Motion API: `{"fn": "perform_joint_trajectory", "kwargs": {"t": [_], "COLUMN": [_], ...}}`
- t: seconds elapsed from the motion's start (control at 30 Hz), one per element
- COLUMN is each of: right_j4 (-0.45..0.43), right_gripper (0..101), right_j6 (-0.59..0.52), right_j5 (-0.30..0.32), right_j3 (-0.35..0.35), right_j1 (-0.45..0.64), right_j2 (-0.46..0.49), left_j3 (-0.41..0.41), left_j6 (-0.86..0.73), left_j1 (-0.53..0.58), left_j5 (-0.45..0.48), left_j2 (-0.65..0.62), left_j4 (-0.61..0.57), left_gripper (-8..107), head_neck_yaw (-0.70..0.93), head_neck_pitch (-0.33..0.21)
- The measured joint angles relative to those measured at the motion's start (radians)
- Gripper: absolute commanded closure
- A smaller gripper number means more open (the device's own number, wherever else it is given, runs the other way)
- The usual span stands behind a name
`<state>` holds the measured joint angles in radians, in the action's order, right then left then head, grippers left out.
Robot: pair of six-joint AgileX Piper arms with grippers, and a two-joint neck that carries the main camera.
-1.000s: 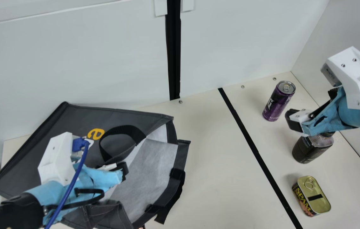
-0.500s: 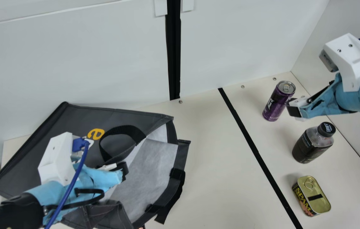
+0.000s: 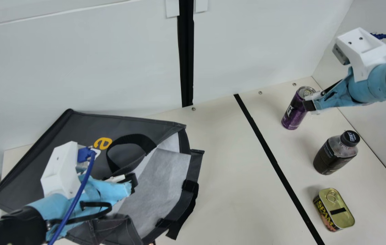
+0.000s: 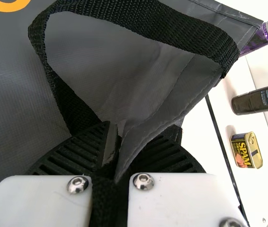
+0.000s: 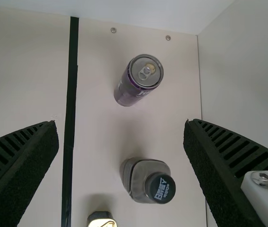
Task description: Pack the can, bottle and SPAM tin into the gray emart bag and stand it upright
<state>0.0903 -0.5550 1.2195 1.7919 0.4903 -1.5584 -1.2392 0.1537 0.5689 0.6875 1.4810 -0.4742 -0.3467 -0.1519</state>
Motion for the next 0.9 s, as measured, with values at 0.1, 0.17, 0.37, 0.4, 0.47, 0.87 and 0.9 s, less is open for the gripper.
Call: {"fn": "perform_joint_trajectory", "kwargs": {"t": [0.1,0.17,0.37,0.4,0.47,0.87,0.9], "right_j4": [-0.008,-0.01,-0.017,-0.017,-0.017,-0.004,-0.002], "right_gripper": [6,6,6,6,6,6,6], "right_j6": [0.01,0.018,0.029,0.032,0.032,0.036,0.036], "right_j5": [0.0,0.0,0.0,-0.001,0.0,-0.001,-0.001], "right_j3": [0.026,0.045,0.097,0.106,0.124,0.207,0.213], "right_j1": [-0.002,-0.005,-0.006,-0.006,-0.006,0.0,0.001], "right_j2": [-0.037,-0.063,-0.14,-0.15,-0.175,-0.315,-0.326], "left_j3": [0.0,0.0,0.0,0.0,0.0,0.0,0.0], "left_j6": [0.0,0.0,0.0,0.0,0.0,0.0,0.0], "left_j1": [0.0,0.0,0.0,0.0,0.0,0.0,0.0], "left_j5": [0.0,0.0,0.0,0.0,0.0,0.0,0.0], "left_j2": [0.0,0.0,0.0,0.0,0.0,0.0,0.0], "left_j4": [0.0,0.0,0.0,0.0,0.0,0.0,0.0], "left_gripper": [107,107,107,107,107,107,107], "head_neck_yaw": [-0.002,0.0,-0.002,0.0,0.0,0.0,0.0], "head_neck_pitch": [0.0,0.0,0.0,0.0,0.0,0.0,0.0]}}
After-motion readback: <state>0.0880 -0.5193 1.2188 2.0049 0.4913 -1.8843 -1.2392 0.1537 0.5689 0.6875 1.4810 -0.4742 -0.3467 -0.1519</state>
